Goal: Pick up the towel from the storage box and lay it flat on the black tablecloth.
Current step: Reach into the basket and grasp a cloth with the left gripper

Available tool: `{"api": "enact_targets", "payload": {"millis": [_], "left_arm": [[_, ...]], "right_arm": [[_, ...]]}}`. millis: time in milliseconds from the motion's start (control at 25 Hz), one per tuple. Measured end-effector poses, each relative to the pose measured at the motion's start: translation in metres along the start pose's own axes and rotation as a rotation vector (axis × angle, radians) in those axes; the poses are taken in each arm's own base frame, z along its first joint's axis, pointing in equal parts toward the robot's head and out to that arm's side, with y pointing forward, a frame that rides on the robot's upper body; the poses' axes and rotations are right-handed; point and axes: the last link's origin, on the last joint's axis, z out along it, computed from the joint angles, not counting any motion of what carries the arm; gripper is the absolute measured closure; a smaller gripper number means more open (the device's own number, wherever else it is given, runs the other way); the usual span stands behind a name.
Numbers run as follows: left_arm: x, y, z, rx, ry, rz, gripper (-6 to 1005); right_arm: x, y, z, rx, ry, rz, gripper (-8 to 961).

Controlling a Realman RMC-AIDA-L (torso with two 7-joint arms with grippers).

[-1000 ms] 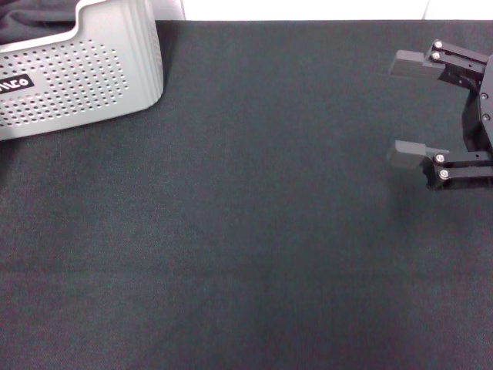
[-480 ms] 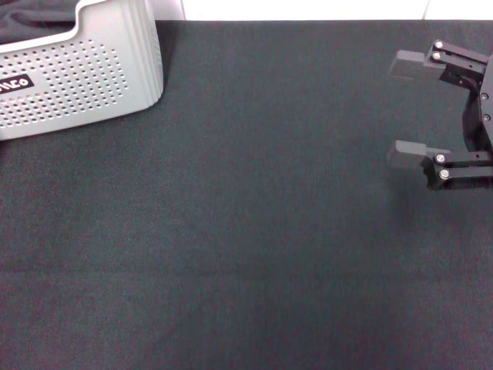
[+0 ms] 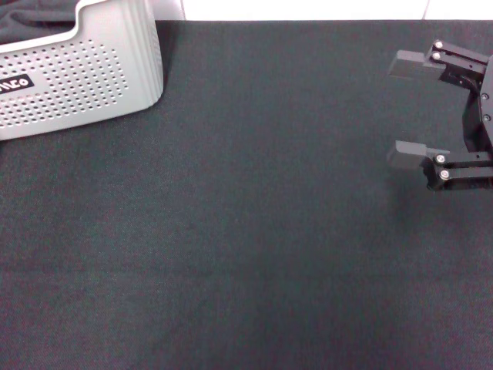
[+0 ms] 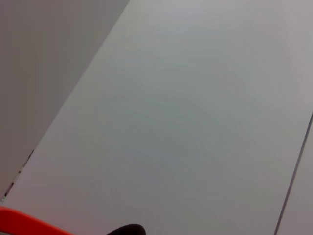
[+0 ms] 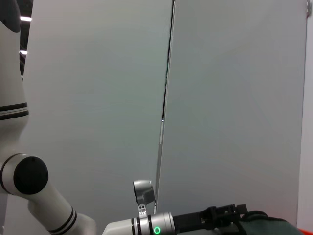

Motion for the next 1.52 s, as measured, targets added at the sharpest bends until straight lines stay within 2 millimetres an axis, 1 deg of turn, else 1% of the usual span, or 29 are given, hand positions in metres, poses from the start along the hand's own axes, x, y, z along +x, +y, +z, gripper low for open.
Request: {"api": "enact_targets", "payload": {"millis": [400, 720, 960, 1280, 1520], "left_arm": [[-0.004, 0.0, -0.002, 0.007, -0.007, -0.02, 274], [-0.003, -0.002, -0.005, 0.011, -0.001, -0.041, 496], [-0.002, -0.004, -0.009, 0.02, -0.003, -0.056, 617], [0.0, -0.009, -0.017, 0.034, -0.005, -0.083, 616], [0.0, -0.008, -0.019, 0.023, -0.009, -0.081, 616]], "right_arm": [[0.0, 0.001, 0.0, -0.001, -0.002, 0.001, 85], [0.0, 0.001, 0.0, -0.001, -0.002, 0.001, 85], [0.0, 0.001, 0.0, -0.001, -0.002, 0.001, 85], [0.0, 0.0, 0.0, 0.0, -0.001, 0.001, 85], [0.0, 0.0, 0.0, 0.0, 0.0, -0.001, 85]]}}
